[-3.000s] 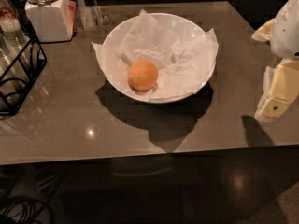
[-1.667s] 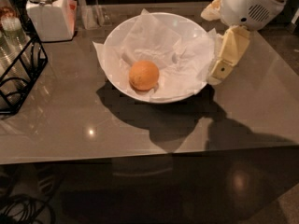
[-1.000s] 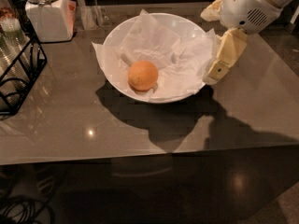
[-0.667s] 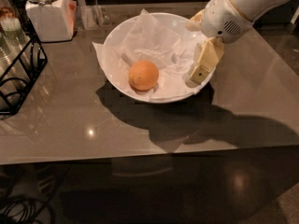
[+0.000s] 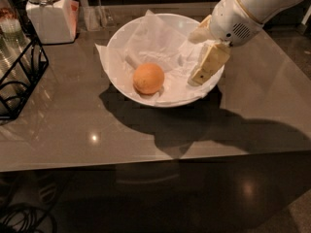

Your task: Pick orange from white bowl

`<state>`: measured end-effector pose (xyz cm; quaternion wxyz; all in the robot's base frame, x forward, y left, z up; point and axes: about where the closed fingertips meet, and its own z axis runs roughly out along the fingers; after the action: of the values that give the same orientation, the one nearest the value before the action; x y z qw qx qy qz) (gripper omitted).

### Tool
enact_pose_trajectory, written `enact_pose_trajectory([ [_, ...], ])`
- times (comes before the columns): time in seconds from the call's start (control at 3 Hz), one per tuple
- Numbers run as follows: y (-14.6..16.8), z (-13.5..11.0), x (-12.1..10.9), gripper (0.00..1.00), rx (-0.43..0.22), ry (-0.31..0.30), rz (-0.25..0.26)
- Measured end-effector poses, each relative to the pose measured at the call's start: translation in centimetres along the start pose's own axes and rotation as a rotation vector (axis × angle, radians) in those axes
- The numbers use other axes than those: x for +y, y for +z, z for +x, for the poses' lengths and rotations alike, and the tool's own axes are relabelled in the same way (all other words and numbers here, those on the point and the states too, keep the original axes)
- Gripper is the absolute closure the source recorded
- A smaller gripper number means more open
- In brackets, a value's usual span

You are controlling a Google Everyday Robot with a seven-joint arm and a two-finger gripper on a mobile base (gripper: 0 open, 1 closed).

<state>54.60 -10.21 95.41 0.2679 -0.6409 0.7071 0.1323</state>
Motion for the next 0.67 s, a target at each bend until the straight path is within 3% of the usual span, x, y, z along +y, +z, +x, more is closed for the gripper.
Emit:
enact_pose_trajectory([
  [0.67,5.4,-1.5,-1.4,0.14,-0.042,-0.018,-0.096],
])
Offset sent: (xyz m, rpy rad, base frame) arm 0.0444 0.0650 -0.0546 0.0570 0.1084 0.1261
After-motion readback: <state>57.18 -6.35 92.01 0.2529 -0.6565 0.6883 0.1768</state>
